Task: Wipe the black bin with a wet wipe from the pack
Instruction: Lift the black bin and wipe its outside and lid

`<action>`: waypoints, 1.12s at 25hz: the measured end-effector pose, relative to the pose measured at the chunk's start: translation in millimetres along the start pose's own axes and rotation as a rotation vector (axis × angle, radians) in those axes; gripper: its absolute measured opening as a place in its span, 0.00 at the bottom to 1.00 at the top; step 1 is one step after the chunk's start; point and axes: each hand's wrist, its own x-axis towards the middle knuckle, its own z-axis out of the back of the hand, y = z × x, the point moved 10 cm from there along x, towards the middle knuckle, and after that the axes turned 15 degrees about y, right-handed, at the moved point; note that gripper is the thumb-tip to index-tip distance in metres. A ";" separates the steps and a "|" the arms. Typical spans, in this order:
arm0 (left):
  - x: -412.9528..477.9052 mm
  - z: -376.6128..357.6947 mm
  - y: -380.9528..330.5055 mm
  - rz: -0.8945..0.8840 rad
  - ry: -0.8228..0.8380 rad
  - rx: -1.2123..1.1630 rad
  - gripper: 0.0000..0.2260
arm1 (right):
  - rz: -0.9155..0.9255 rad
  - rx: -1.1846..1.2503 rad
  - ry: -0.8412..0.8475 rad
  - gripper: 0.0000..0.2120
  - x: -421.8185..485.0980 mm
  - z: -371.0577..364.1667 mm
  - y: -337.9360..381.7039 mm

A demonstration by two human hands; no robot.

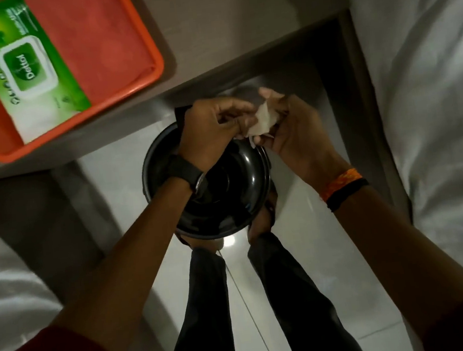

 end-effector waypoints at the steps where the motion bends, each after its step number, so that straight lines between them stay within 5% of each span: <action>1: 4.1 -5.5 5.0 0.015 -0.028 0.003 0.07 | 0.010 -0.010 0.024 0.11 -0.2 5.6 -0.3; 4: 10.6 -17.5 23.6 0.094 -0.093 -0.122 0.06 | 0.005 -0.051 0.050 0.18 -1.0 24.1 -8.7; 8: 11.0 -22.7 48.2 0.240 -0.152 -0.396 0.09 | 0.036 -0.274 -0.067 0.11 -6.5 50.9 0.0; 13: 14.1 -17.9 60.5 0.344 -0.099 -0.699 0.09 | -0.005 -0.165 -0.095 0.07 -1.5 66.8 6.5; 17: 14.6 28.4 67.5 0.294 -0.368 -0.379 0.09 | -0.094 0.076 -0.064 0.09 20.0 62.5 -11.8; 19: 18.5 48.2 47.8 0.162 -0.409 0.058 0.10 | -0.087 0.093 -0.030 0.14 30.9 62.9 -20.1; 21: 41.0 38.2 43.0 0.133 -0.188 0.519 0.11 | -0.064 0.055 0.009 0.19 41.2 63.6 -25.7; 23: 60.4 15.5 69.9 0.285 0.173 0.832 0.23 | 0.015 -0.056 -0.063 0.17 48.6 76.2 -24.5; 25: 64.7 -1.2 96.1 0.392 0.433 1.020 0.34 | 0.114 -0.273 -0.280 0.17 46.1 98.4 -14.6; 28: 56.5 -16.4 100.9 0.360 0.525 1.036 0.34 | 0.121 -0.773 -0.611 0.16 31.5 118.3 0.1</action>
